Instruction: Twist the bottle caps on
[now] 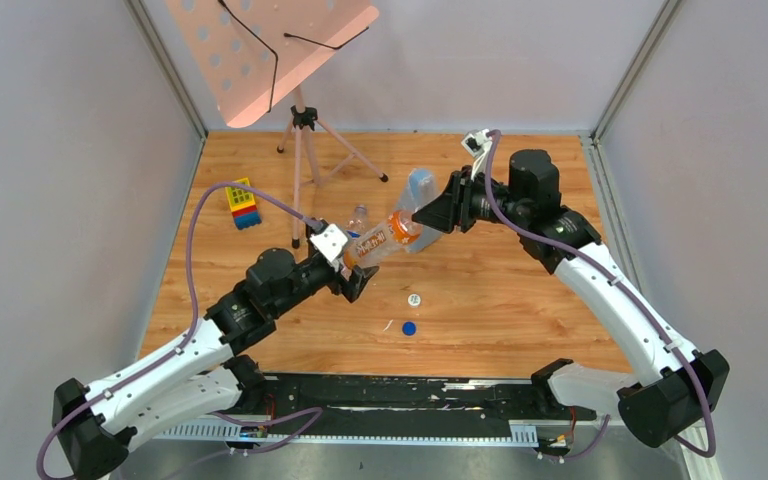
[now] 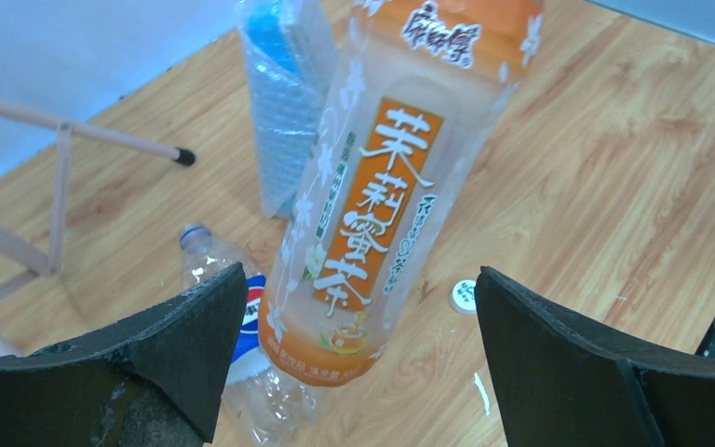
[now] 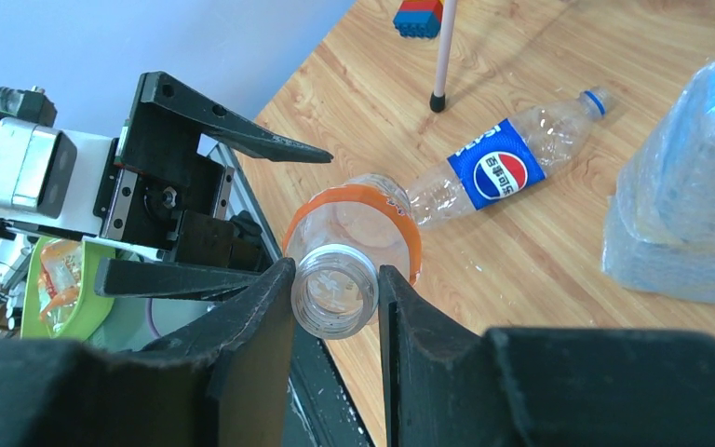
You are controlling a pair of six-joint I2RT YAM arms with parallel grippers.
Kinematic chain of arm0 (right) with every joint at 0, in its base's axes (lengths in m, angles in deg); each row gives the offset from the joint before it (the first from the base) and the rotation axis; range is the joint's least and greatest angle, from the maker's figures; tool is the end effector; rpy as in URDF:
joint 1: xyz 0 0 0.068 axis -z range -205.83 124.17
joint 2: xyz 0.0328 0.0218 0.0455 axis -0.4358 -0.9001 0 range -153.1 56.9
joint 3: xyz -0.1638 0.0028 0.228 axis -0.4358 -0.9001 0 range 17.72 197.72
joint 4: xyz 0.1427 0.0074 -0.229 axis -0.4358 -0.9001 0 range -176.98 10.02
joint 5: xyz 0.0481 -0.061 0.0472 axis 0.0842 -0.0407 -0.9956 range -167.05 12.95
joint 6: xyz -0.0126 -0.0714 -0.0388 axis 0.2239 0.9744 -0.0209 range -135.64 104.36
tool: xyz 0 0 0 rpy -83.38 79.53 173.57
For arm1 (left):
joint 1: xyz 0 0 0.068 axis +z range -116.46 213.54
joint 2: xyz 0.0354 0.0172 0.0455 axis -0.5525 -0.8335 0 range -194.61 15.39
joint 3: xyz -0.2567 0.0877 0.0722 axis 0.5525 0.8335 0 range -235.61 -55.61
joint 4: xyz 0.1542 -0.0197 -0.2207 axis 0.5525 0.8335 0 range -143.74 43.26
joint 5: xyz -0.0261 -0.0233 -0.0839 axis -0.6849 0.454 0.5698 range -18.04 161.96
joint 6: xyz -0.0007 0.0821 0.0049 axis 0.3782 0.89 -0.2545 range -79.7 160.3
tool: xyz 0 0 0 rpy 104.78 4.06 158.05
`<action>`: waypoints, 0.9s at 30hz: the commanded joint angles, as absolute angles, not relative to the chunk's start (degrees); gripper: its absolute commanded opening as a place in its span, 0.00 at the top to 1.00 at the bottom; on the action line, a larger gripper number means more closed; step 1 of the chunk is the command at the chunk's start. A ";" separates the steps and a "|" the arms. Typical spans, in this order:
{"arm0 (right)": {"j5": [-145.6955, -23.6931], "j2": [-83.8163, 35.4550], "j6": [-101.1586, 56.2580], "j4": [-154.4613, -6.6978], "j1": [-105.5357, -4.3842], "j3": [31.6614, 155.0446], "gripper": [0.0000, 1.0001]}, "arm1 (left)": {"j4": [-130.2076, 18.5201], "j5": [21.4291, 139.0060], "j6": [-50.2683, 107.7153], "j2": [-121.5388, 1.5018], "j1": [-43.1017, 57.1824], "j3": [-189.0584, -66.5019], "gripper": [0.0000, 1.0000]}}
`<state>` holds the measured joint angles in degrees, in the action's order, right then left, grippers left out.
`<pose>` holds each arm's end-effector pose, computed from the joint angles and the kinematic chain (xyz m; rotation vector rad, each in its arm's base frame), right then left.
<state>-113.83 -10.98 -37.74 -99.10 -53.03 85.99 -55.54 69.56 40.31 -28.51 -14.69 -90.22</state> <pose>0.2432 0.1731 0.3852 -0.5522 1.9323 1.1753 0.1546 -0.1684 0.3014 0.6805 1.5981 -0.5890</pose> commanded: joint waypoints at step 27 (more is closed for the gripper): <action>-124.33 -10.71 -36.10 -101.63 -52.55 89.52 1.00 | -62.17 86.50 58.27 -41.34 -14.54 -99.68 0.10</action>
<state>-122.48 -11.04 -36.32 -103.12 -52.40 87.13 -57.27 84.71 57.60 -41.93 -14.71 -98.31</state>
